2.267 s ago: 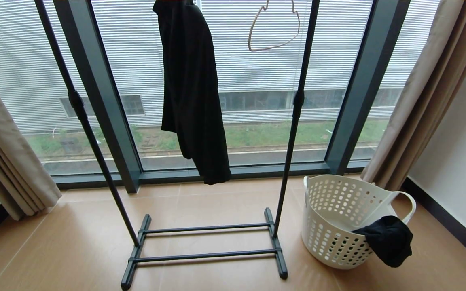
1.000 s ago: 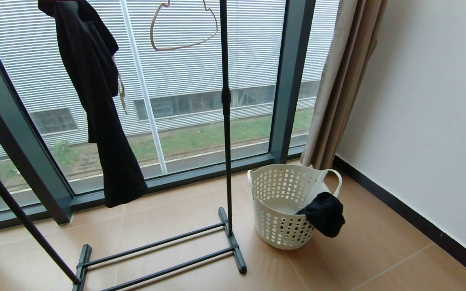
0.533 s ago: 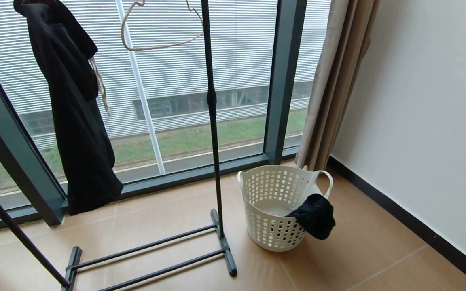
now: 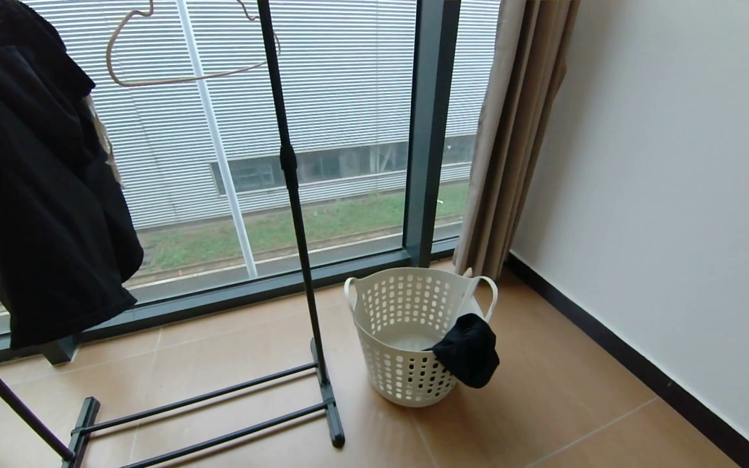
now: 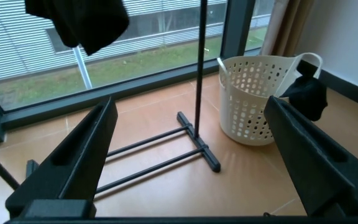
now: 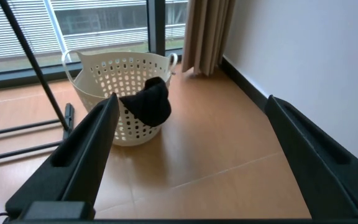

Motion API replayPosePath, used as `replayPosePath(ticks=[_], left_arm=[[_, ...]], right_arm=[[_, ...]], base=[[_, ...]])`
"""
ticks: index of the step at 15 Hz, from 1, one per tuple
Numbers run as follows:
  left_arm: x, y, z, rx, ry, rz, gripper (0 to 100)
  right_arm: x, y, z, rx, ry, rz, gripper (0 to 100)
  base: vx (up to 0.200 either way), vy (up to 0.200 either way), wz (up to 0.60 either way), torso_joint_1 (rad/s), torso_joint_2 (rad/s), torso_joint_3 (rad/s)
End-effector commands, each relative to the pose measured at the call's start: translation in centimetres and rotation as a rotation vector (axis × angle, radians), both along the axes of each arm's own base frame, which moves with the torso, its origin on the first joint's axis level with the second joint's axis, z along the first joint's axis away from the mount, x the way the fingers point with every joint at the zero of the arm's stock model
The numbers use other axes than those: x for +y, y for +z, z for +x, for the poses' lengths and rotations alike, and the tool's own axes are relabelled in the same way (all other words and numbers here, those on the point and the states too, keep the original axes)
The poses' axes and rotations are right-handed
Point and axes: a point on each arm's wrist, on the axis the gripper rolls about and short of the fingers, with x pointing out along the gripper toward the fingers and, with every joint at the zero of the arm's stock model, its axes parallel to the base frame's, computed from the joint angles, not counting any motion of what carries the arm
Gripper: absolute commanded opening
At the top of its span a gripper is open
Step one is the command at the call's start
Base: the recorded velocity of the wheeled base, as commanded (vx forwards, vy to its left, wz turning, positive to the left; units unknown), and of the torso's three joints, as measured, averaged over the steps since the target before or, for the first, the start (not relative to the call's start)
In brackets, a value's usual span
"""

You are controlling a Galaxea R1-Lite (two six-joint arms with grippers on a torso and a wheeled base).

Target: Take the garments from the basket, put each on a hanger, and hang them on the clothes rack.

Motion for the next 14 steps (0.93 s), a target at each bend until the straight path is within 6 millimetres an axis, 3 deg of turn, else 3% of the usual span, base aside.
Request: replayPosePath(ticks=[1, 5, 13, 14], left_arm=[[0.0, 0.0, 0.01, 0.001, 0.0, 0.0, 100], [0.0, 0.0, 0.01, 0.001, 0.0, 0.0, 100], [0.0, 0.0, 0.01, 0.002, 0.0, -0.002, 100], [0.0, 0.0, 0.01, 0.002, 0.0, -0.002, 100]], right_arm=[[0.0, 0.01, 0.01, 0.001, 0.002, 0.0, 100], [0.0, 0.01, 0.01, 0.001, 0.002, 0.0, 100], [0.0, 0.01, 0.01, 0.001, 0.002, 0.0, 100], [0.0, 0.01, 0.01, 0.001, 0.002, 0.0, 100]], base=[[0.2, 0.0, 0.0, -0.007, 0.0, 0.002], [0.2, -0.05, 0.0, 0.002, 0.0, 0.001], [0.0, -0.2, 0.0, 0.005, 0.0, 0.002], [0.0, 0.0, 0.0, 0.0, 0.0, 0.0]])
